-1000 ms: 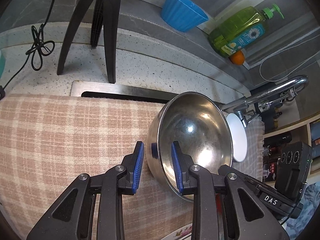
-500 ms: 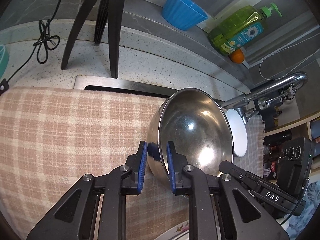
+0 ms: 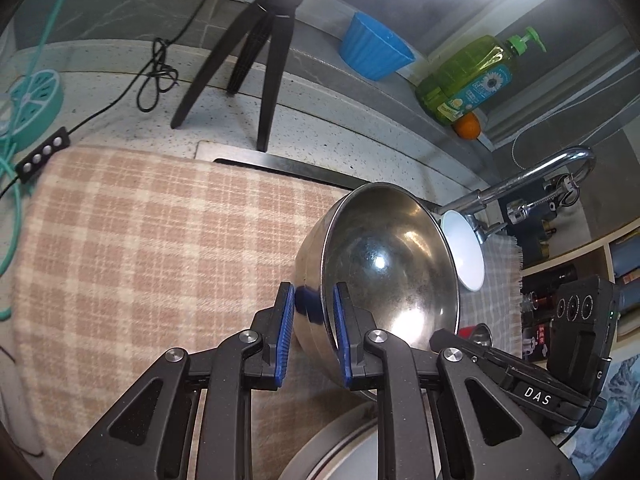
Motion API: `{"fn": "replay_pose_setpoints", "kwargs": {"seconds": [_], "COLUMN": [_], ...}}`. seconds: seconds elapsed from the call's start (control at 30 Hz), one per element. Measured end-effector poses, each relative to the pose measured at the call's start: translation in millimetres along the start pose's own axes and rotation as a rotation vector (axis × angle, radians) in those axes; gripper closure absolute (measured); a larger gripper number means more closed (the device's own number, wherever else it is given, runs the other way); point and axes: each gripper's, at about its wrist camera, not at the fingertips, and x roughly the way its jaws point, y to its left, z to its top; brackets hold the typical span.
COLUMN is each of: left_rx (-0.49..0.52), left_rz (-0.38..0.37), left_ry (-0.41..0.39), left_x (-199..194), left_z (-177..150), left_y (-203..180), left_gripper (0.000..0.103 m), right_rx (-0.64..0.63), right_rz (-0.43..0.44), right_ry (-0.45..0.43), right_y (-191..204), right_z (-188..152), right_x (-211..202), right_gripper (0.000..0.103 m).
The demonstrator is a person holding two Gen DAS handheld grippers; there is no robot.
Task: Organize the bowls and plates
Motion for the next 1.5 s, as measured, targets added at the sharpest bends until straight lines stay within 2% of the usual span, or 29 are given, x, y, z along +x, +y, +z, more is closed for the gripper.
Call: {"fn": "replay_pose_setpoints", "kwargs": {"seconds": [0.2, 0.87, 1.5], "left_rx": [-0.008, -0.155, -0.283], "left_rz": [0.010, 0.049, 0.084], "left_ry": [-0.031, -0.116, -0.150], "left_x": [-20.5, -88.3, -121.6], "left_z": [-16.8, -84.8, -140.2], "left_y": [6.6, 71.7, 117.5], "left_gripper": [0.087, 0.085, 0.085], "right_rx": [-0.031, -0.176, -0.282], "right_rz": [0.021, 0.083, 0.106], "right_ry": [0.019, 0.103, 0.194], "right_y": [18.9, 89.8, 129.9], "right_z": [-17.8, -62.6, -99.3], "right_x": [-0.5, 27.7, 56.9], "right_gripper": [0.081, 0.081, 0.081]}}
